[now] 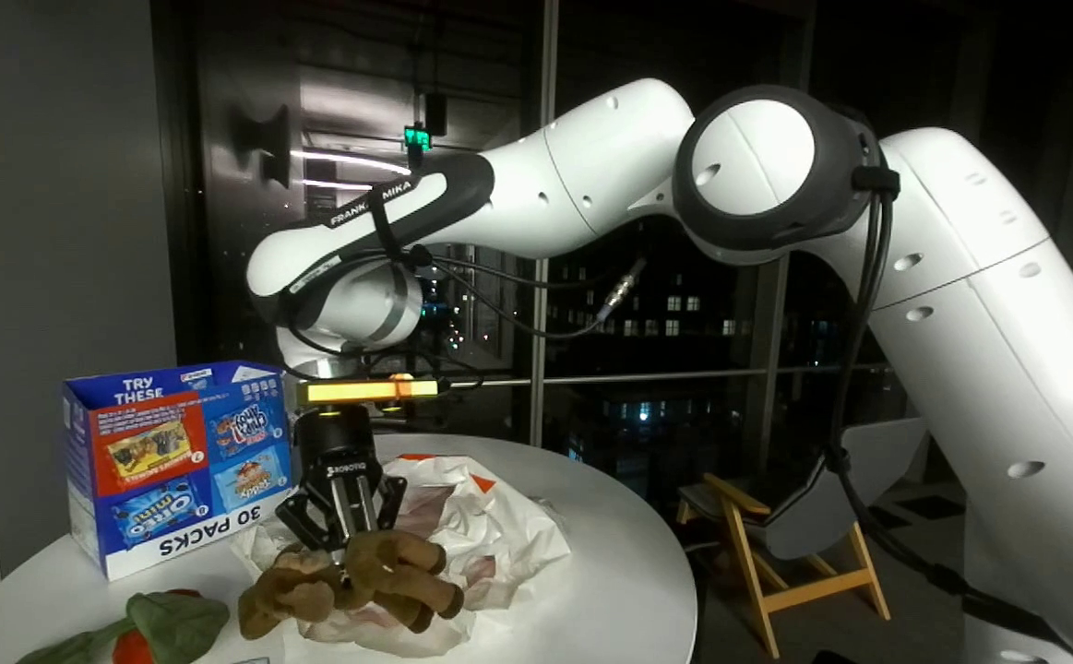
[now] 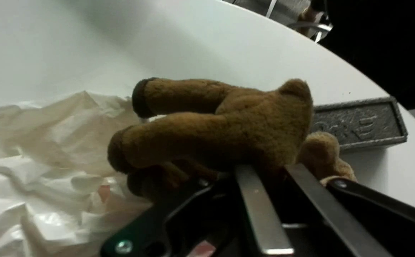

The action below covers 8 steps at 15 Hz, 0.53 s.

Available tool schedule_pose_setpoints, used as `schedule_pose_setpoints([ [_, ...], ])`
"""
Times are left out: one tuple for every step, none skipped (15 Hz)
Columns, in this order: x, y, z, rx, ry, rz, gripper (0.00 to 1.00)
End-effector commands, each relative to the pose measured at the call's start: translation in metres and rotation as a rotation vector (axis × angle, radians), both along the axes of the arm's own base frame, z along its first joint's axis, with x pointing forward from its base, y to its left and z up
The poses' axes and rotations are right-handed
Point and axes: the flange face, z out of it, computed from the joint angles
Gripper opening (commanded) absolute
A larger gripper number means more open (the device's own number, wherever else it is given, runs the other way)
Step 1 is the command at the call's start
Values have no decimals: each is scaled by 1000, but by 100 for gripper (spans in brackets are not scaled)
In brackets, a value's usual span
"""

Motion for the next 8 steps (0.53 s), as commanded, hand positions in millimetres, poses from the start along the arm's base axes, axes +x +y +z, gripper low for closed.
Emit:
schedule_pose_setpoints([
  [7, -9, 34, -121, -140, -62, 9],
  [9, -14, 37, -164, -169, -74, 9],
  [12, -18, 38, -204, -198, -90, 9],
  [13, -22, 40, -244, -225, -107, 9],
  [14, -26, 40, -292, -242, -126, 8],
  [13, -30, 40, -350, -250, -134, 9],
  [10, -34, 42, -405, -250, -151, 9],
  [8, -37, 44, -457, -260, -163, 7],
])
